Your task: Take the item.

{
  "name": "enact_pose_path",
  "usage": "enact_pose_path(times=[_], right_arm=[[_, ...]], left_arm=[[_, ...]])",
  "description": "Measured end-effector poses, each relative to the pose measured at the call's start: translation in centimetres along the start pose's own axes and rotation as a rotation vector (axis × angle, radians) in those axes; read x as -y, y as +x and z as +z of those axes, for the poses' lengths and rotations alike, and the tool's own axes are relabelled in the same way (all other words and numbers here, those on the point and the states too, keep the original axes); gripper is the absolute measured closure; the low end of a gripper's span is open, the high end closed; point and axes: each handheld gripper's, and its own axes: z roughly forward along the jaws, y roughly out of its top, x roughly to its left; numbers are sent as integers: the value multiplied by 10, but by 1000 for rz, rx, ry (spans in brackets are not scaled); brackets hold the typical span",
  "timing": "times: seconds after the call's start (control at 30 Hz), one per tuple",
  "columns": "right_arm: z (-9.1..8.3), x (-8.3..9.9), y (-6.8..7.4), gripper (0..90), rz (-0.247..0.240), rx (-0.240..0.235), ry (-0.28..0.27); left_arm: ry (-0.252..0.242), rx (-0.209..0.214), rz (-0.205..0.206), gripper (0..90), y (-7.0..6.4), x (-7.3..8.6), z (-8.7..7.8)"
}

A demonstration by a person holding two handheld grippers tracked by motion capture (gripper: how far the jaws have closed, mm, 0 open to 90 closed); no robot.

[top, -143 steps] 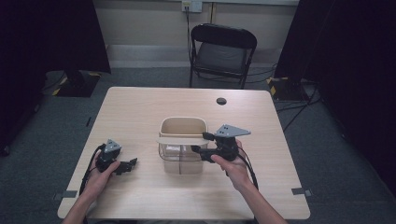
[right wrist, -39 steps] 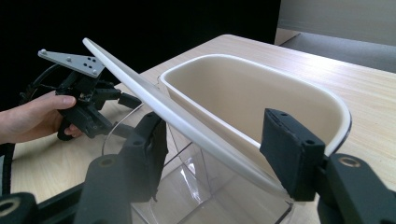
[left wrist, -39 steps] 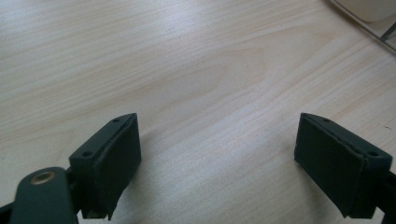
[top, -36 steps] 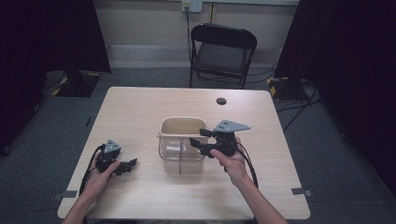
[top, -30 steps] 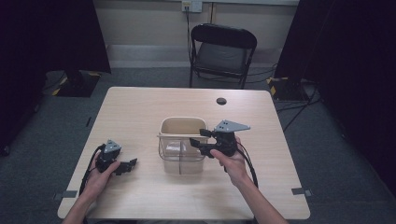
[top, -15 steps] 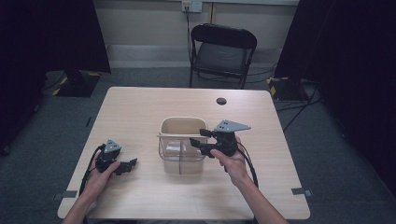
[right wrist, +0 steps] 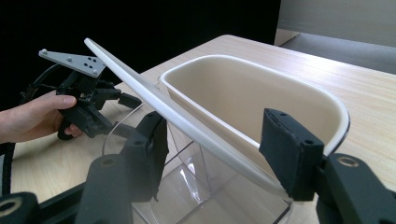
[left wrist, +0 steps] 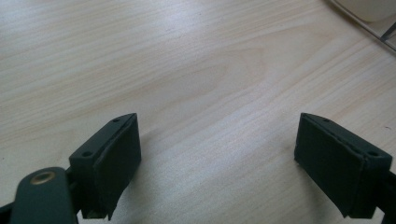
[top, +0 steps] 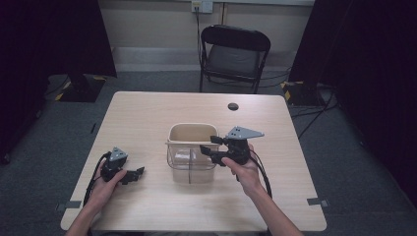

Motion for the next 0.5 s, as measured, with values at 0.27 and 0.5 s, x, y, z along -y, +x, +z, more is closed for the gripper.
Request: enact_pose_path(times=[0.27,0.5], right_arm=[[-1,0,0,421,-1,-1,-3],[-1,0,0,421,-2,-1,-3]], left_arm=[[1,0,1,140,0,0,0],[0,0,0,140,0,0,0]])
